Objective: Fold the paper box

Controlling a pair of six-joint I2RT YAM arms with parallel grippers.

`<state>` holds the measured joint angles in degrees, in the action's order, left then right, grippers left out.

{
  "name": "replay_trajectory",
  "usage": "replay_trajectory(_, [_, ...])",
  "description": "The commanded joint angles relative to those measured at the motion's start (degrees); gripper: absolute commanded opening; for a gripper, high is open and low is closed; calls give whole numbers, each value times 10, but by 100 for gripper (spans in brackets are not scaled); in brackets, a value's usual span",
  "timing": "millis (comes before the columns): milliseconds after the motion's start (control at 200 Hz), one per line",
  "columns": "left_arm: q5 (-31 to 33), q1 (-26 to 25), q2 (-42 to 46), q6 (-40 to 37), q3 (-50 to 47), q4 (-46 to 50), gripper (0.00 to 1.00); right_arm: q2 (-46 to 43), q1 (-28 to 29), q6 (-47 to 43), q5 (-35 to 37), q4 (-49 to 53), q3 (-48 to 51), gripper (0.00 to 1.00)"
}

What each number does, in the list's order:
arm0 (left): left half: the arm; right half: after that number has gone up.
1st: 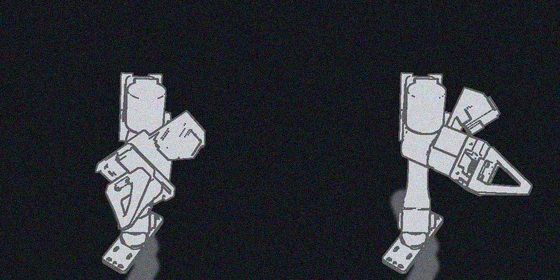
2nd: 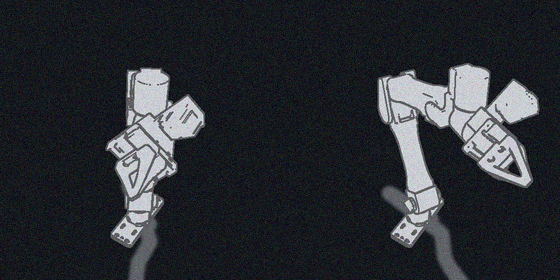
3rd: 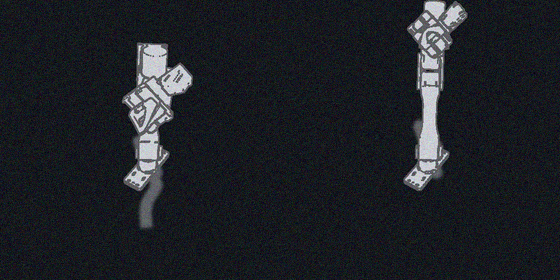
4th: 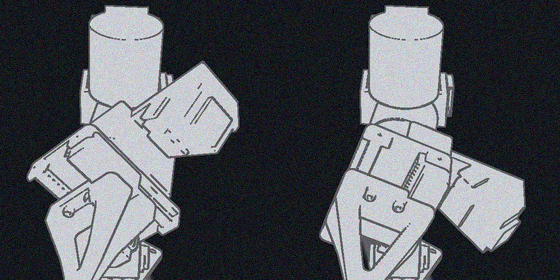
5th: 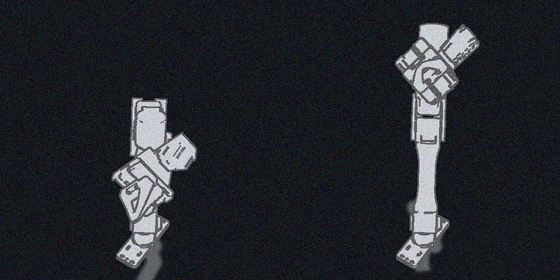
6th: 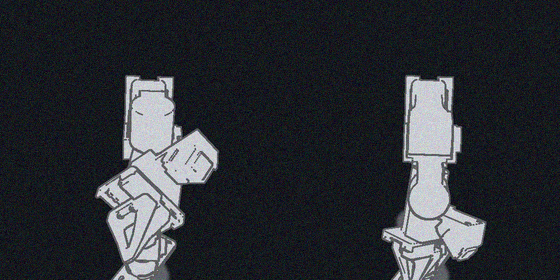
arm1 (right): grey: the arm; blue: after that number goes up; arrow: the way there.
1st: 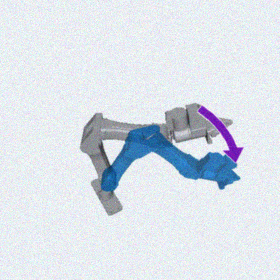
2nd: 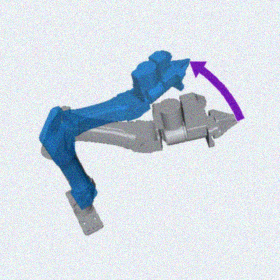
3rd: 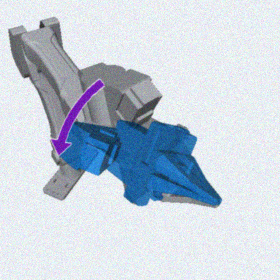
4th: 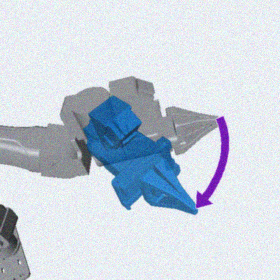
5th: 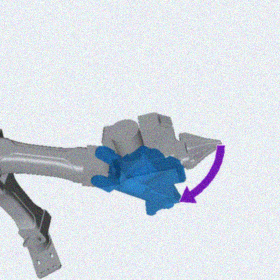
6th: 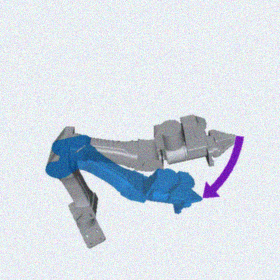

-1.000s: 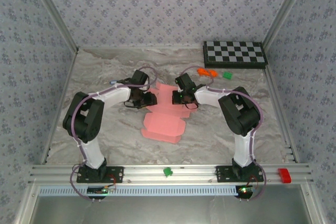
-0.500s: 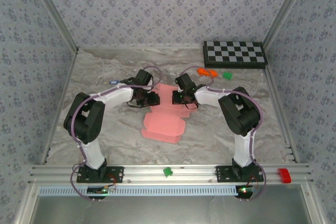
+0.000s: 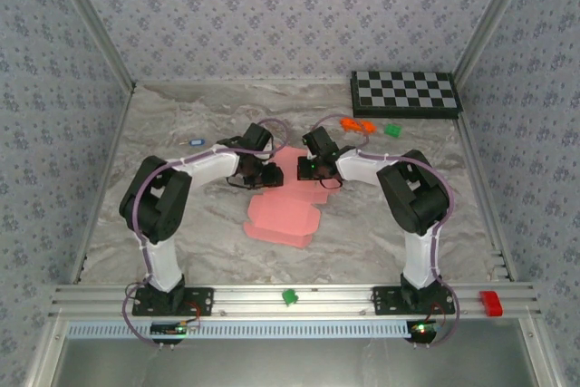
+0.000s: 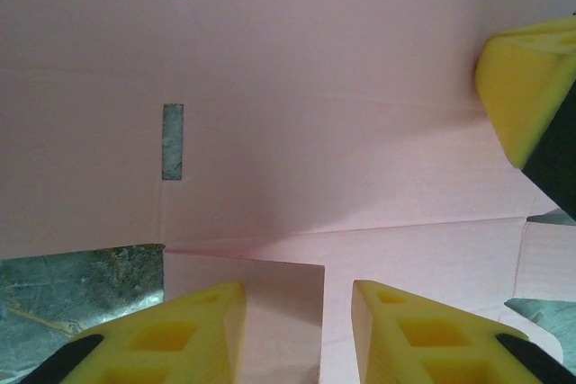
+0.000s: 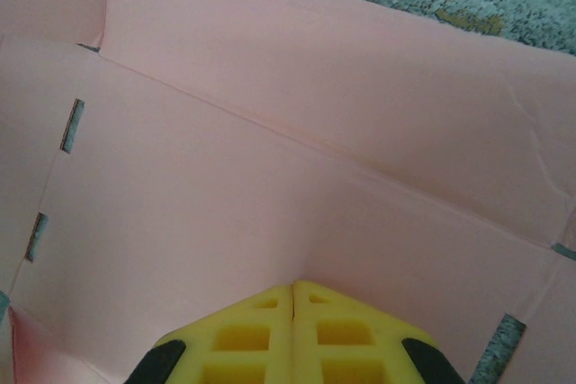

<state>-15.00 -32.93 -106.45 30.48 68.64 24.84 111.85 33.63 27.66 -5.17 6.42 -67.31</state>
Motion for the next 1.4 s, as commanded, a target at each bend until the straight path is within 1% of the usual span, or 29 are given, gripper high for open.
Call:
replay_trajectory(0, [5,-2,-6,-10,18,15,36,13,2,10,10,50,20,1])
replay_trajectory(295, [61,-3,45,-16,25,43,40,-1,3,12,17,42,30,1])
replay_trajectory(540, [107,-12,106,-13,1,54,40,-18,5,23,36,23,56,1])
replay_trajectory(635, [119,-32,119,-10,-11,60,38,-25,5,27,47,20,65,1])
replay_trajectory(685, [119,-46,122,-8,-19,58,35,-28,5,28,50,18,70,1])
replay_trajectory(730, [111,-58,120,-5,-26,53,26,-30,5,30,51,17,73,1])
replay_trajectory(810, [97,-77,108,7,-40,40,14,-32,5,35,54,16,77,1])
replay_trajectory(880, [89,-89,95,22,-53,19,9,-34,6,39,56,12,82,1])
replay_trajectory(1000, [83,-100,73,44,-67,-13,8,-39,9,41,59,13,87,0])
replay_trajectory(1129, [95,-101,43,47,-69,-25,8,-47,12,41,49,15,94,0])
replay_trajectory(1254, [115,-100,20,36,-66,-28,8,-64,17,41,39,7,113,0])
replay_trajectory(1399, [160,-98,2,16,-51,-2,8,-80,23,41,37,14,131,1])
